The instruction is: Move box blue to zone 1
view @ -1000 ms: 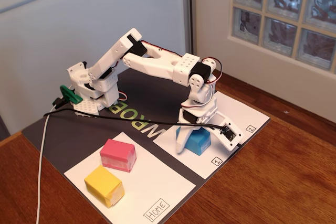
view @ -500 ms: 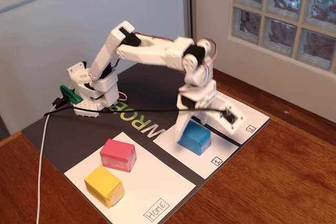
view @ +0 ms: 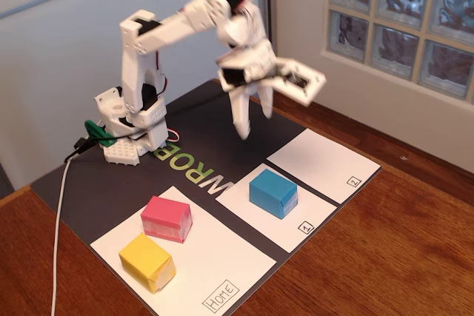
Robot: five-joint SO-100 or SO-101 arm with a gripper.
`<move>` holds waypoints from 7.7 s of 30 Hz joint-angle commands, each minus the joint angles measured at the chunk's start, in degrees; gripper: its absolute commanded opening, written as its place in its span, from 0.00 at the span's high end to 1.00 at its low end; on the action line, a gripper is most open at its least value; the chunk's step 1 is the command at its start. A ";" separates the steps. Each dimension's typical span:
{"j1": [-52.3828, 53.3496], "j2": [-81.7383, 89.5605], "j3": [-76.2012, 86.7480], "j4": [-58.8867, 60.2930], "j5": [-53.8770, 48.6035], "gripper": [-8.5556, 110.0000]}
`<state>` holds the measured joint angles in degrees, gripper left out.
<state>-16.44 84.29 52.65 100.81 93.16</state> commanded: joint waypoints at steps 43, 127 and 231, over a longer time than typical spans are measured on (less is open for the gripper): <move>23.20 78.75 96.15 -14.06 -11.51 0.93; 16.08 107.05 121.46 -17.14 -6.50 0.93; 16.08 107.05 121.46 -17.14 -6.50 0.93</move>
<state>0.00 188.26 170.51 83.32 85.96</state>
